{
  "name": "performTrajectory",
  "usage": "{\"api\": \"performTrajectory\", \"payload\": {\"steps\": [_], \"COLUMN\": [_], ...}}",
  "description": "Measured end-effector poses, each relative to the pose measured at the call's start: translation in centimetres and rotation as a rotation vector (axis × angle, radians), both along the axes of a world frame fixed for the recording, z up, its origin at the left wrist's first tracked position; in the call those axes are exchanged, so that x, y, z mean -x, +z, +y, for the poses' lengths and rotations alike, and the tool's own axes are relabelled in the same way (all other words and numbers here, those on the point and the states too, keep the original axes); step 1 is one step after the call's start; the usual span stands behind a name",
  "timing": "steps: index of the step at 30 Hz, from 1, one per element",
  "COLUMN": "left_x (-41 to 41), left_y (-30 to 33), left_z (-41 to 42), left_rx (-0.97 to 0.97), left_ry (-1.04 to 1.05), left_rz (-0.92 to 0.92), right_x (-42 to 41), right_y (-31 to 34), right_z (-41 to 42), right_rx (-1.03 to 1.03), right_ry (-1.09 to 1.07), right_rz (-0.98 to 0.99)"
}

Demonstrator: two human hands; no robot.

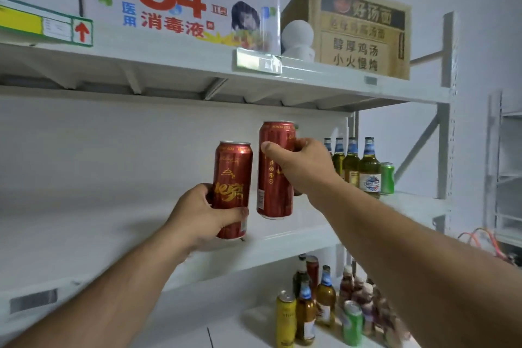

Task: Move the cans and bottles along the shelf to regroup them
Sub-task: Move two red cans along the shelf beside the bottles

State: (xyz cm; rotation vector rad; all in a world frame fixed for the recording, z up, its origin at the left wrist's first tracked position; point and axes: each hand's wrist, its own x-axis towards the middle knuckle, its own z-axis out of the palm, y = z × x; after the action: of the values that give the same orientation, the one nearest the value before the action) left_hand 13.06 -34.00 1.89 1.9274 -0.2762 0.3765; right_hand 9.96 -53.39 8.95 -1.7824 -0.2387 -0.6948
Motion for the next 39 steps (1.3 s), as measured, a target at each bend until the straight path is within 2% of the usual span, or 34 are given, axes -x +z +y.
{"api": "performTrajectory", "payload": {"steps": [8,19,39], "left_x": [-3.1,-10.5,-17.1], "left_y": [0.6,1.2,1.3], "left_z": [-9.1,-16.6,-27.1], "left_rx": [0.018,0.005,0.013], "left_ry": [-0.096,-0.170,0.062], "left_rz": [0.008,-0.002,0.072], "right_x": [-2.0,-8.7,-22.6], "right_y": [-0.1,-0.4,-1.7], "right_z": [-8.0,-16.5,-27.4], "right_rx": [-0.003,-0.005,-0.021], "right_ry": [-0.083,-0.133,0.049], "right_rz": [0.023,0.000,0.083]}}
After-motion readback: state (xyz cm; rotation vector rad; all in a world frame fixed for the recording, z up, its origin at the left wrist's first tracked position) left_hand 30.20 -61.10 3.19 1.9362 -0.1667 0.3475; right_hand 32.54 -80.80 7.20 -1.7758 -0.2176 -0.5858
